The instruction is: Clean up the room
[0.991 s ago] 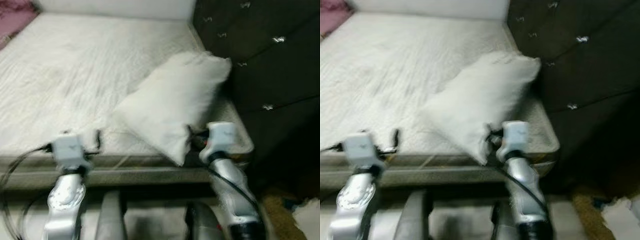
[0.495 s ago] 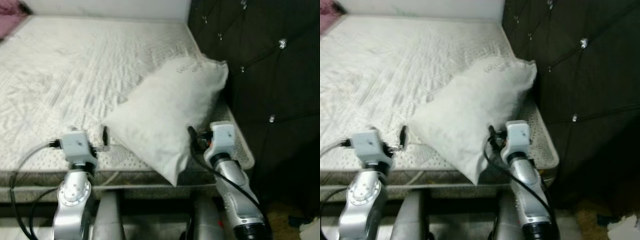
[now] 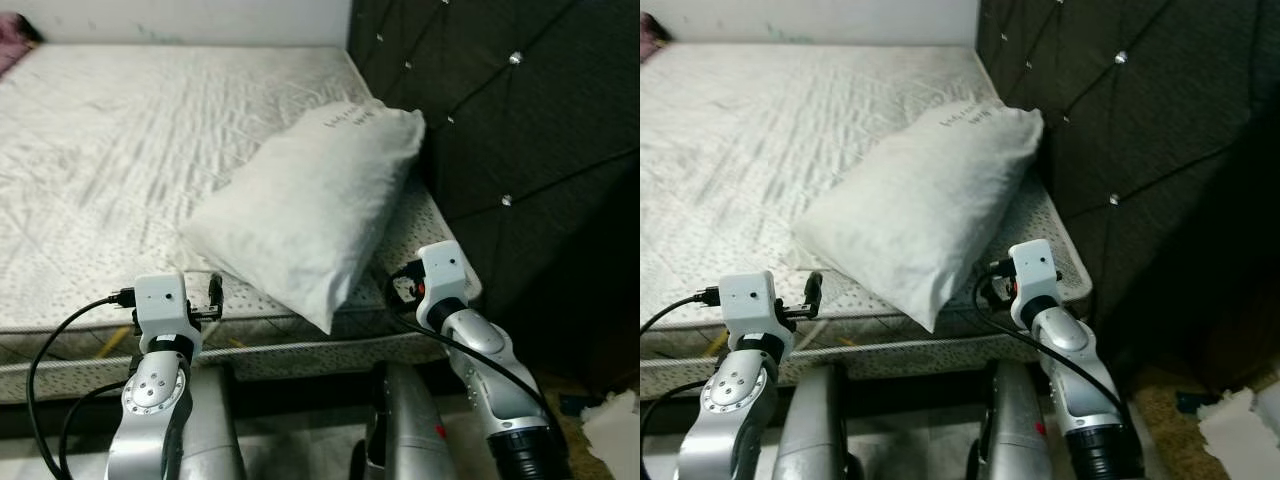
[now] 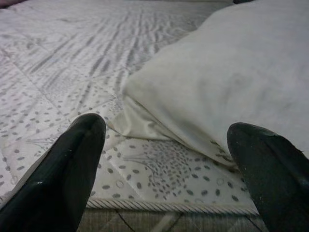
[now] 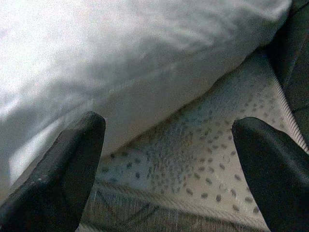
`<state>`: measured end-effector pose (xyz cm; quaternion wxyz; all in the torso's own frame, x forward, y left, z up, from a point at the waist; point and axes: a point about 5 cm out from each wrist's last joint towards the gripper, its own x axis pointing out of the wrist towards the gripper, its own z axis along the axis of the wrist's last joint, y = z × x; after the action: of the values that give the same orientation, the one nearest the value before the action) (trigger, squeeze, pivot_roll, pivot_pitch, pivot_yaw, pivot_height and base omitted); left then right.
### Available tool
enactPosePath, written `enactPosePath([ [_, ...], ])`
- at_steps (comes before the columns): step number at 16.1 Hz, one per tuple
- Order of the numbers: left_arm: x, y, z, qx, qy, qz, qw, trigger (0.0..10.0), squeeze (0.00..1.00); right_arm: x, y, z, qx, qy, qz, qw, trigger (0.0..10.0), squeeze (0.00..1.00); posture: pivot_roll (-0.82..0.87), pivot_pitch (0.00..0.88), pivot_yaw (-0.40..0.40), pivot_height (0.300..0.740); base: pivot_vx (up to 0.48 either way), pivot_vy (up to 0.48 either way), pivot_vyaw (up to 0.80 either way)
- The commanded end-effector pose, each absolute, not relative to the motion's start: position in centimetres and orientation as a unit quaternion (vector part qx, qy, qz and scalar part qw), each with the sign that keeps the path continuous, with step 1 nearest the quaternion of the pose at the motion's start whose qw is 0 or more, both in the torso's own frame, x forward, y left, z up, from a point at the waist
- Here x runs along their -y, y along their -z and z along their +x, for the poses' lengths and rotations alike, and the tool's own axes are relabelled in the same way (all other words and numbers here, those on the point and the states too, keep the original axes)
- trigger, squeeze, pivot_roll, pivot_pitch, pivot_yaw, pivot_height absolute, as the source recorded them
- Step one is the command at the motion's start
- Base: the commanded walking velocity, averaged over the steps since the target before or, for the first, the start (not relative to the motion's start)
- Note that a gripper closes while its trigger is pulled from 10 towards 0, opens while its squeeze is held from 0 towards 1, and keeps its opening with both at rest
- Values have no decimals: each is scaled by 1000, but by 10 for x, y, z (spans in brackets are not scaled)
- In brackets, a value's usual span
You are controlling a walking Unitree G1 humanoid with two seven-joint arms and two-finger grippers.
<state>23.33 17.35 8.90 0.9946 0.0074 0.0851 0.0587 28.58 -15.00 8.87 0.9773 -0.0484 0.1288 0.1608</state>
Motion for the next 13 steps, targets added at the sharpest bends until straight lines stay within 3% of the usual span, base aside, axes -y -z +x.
enactPosePath([
  [1, -177, -91, 231, -86, -61, 15, 994, 10000, 0, 149, -95, 290, -122, -172, -44, 976, 10000, 0, 64, 25, -44, 520, 0, 0, 0],
  [10, -174, -95, 236, -79, -51, 20, 995, 10000, 0, 141, -94, 291, -110, -148, 4, 983, 10000, 0, 74, 15, -35, 520, 0, 0, 0],
  [13, -174, -96, 234, -82, -50, 17, 995, 10000, 0, 144, -88, 286, -147, -190, -4, 971, 10000, 0, 75, 12, -33, 520, 0, 0, 0],
])
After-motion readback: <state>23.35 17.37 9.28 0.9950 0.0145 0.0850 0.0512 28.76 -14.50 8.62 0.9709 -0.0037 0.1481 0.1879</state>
